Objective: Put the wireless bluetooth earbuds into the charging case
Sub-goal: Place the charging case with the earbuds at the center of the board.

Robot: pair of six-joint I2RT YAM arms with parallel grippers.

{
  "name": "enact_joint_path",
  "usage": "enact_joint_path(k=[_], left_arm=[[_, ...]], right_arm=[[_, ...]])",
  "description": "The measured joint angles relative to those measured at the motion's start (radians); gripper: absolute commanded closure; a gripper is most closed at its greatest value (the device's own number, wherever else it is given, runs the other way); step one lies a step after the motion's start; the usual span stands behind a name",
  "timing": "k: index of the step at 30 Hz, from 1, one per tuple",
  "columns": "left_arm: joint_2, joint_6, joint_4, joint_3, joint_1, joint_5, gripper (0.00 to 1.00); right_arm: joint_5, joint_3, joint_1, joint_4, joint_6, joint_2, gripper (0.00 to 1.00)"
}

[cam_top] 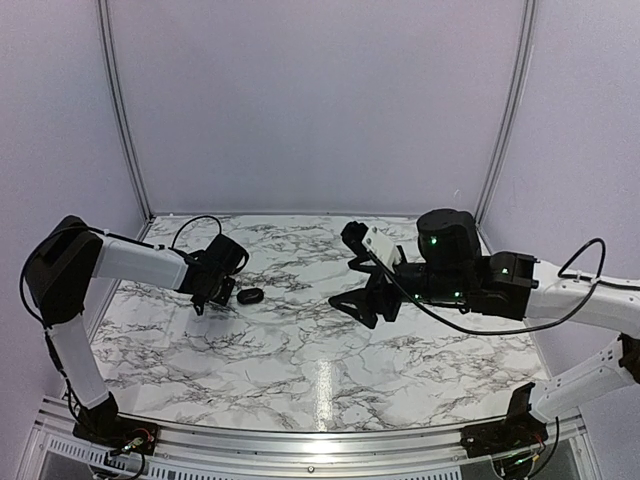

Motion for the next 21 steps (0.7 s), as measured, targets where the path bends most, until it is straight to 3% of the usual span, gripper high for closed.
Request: enact_joint_path(k=[3, 13, 21], left_arm=[[0.012, 0.007, -0.018, 0.002, 0.0, -0.004, 1.0], [0.06, 0.015, -0.034, 0.037, 0.0, 0.021, 0.86], [0.063, 0.018, -0.041, 0.051, 0.0, 0.079, 0.56]], right_arm=[[-0.003, -0.003, 0.0, 0.009, 0.005, -0.007, 0.1], [0.001, -0.003, 0.0, 0.018, 0.018, -0.026, 0.06], [0.003, -0.003, 0.0, 0.018, 0.018, -0.027, 0.04]])
